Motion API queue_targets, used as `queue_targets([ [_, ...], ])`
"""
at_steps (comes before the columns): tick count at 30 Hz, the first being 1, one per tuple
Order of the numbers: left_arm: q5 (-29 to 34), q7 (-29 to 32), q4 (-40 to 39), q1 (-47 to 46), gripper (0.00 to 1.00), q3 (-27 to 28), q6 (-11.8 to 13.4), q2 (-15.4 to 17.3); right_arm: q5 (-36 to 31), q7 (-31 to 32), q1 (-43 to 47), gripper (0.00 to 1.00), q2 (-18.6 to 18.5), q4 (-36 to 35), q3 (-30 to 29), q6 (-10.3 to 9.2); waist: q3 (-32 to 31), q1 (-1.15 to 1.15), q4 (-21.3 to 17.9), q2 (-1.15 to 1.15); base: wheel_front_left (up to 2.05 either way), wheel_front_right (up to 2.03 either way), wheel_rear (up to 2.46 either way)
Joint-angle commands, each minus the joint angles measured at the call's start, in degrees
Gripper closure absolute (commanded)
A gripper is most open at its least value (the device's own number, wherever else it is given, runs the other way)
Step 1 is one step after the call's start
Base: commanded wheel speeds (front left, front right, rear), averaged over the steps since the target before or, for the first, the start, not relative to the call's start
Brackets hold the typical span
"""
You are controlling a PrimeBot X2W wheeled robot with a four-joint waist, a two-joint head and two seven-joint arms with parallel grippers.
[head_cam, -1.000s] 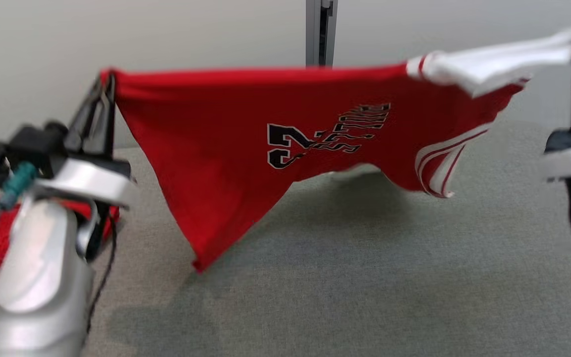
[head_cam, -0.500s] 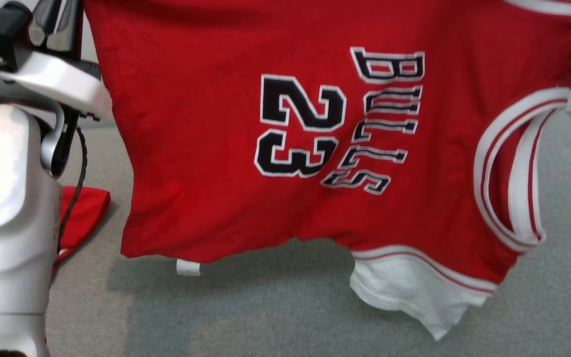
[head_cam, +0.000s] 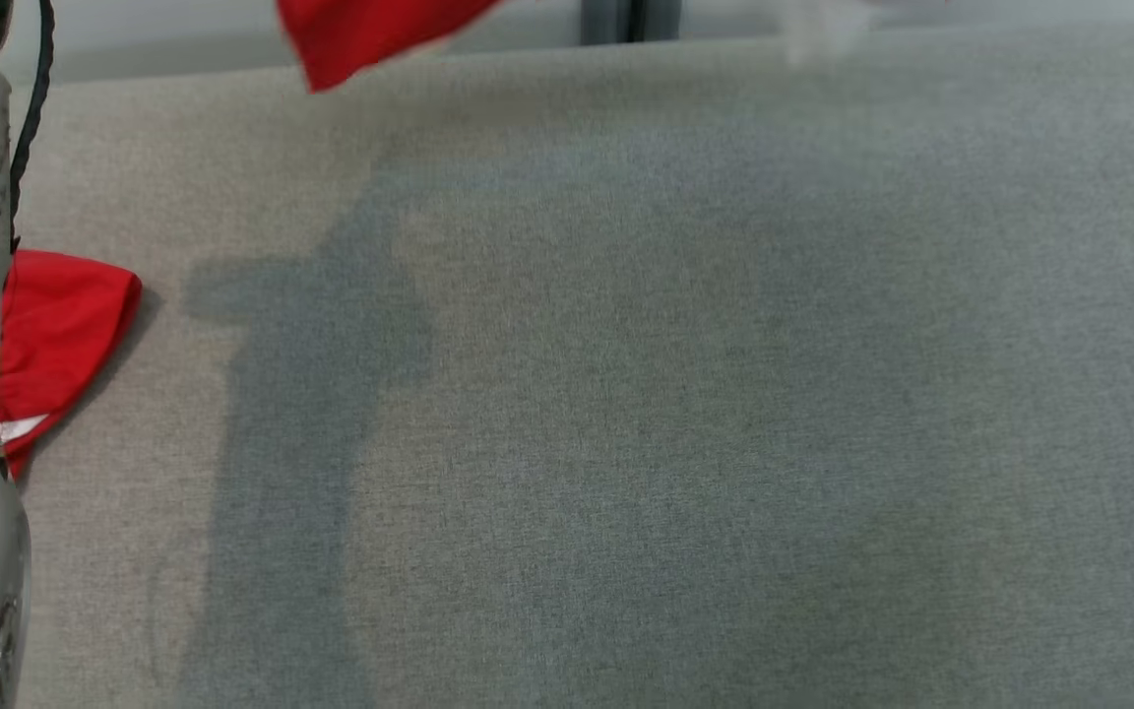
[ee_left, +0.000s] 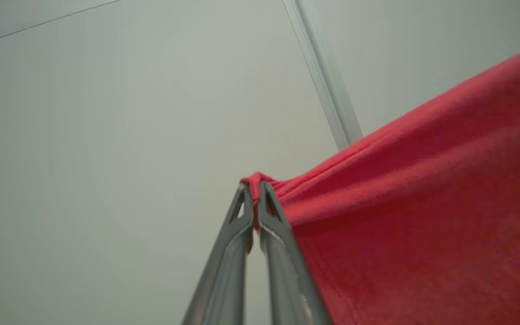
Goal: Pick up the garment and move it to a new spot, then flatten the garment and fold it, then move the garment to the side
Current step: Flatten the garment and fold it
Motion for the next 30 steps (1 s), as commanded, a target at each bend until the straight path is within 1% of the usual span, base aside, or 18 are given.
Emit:
queue_targets([
  [1,0.07,-0.36,1.61,-0.3,1.0,-0.06,0.29,0.0,-0.32,-0.36,-0.01,1.0,0.29,1.54,-0.88,-0.04,2.57,0.0,0.17,0.0,0.0,0.0,0.0],
  [4,-0.91,-0.8,4.0,1.25,1.0,0.18,0.64,-0.69,-0.36,-0.51,2.41,1.0,1.05,4.01,-1.58,-0.04,4.29,0.0,0.2,0.0,0.0,0.0,0.0],
  [7,-2.05,-0.83,5.42,5.65,1.0,0.59,1.13,-1.92,0.65,-0.55,7.56,1.0,1.88,3.61,-2.07,-0.04,5.86,0.0,0.36,0.0,0.0,0.0,0.0],
  [10,-2.62,-0.86,3.63,12.54,1.0,0.72,1.36,-3.09,2.97,-0.54,16.12,1.0,3.17,1.13,-1.8,-0.04,7.01,0.0,0.37,0.0,0.0,0.0,0.0],
  [14,-4.03,-0.87,1.06,24.87,1.0,1.88,1.88,-4.89,6.69,-0.55,29.69,1.0,4.39,-3.77,-0.79,-0.04,6.58,0.0,0.03,0.0,0.0,0.0,0.0],
  [19,-5.8,-0.88,-1.42,39.83,1.0,4.36,2.79,-7.0,10.8,-0.55,44.94,1.0,5.86,-8.56,-0.36,-0.04,3.89,0.0,-0.9,0.0,0.0,0.0,0.0],
  [21,-6.31,-0.88,-1.93,44.96,1.0,5.04,2.44,-7.83,11.32,-0.55,49.96,1.0,6.1,-9.65,0.71,-0.04,2.27,0.0,-1.16,0.0,0.0,0.0,0.0],
  [23,-6.81,-0.88,-2.55,49.46,1.0,5.95,2.84,-8.53,12.28,-0.55,54.44,1.0,6.54,-10.12,1.19,-0.04,0.25,0.0,-1.37,0.0,0.0,0.0,0.0],
  [25,-7.16,-0.88,-3.0,53.51,1.0,6.72,2.62,-9.12,12.82,-0.55,58.17,1.0,6.76,-10.29,1.85,-0.04,-1.97,0.0,-1.48,0.0,0.0,0.0,0.0],
  [30,-8.32,-0.88,-4.06,62.08,1.0,8.02,2.97,-10.14,13.8,-0.55,66.6,1.0,7.84,-9.36,1.25,-0.04,-7.82,0.0,-1.28,0.0,0.0,0.0,0.0],
])
